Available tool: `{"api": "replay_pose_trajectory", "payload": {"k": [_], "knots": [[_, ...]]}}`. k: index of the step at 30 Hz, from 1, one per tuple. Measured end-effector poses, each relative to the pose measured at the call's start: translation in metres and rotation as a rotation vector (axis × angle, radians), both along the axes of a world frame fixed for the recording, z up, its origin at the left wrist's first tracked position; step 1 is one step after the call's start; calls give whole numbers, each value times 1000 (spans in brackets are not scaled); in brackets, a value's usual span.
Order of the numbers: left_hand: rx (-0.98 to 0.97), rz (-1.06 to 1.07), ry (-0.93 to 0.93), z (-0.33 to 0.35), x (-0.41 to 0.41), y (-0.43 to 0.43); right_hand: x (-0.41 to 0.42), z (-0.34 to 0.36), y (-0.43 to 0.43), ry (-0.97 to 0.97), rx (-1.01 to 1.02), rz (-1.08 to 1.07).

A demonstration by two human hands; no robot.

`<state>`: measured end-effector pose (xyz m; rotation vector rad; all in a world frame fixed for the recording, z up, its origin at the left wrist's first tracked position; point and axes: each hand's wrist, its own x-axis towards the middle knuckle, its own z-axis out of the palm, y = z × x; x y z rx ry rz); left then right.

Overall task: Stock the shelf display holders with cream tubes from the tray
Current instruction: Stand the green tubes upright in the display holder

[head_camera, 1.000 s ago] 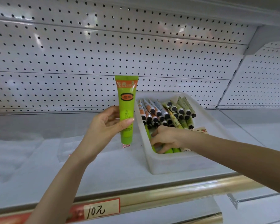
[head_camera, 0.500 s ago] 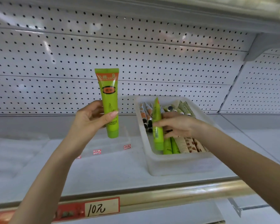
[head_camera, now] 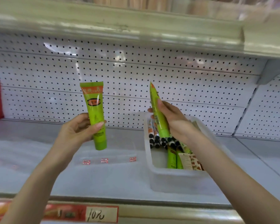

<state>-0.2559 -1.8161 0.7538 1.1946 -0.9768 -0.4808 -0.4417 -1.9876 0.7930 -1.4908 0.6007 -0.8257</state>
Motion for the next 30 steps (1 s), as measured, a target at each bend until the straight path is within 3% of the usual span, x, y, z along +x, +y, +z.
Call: {"api": "replay_pose_trajectory", "payload": {"k": [4,13,30], "knots": [[2,58,40,-3,5,19,13,-1,1,-63,83,90],[24,87,22,-4,45,40,55,-8,14,61,-70,144],[161,-117,-36,-7,152,48,107,-22,9,139,-118,-321]]}}
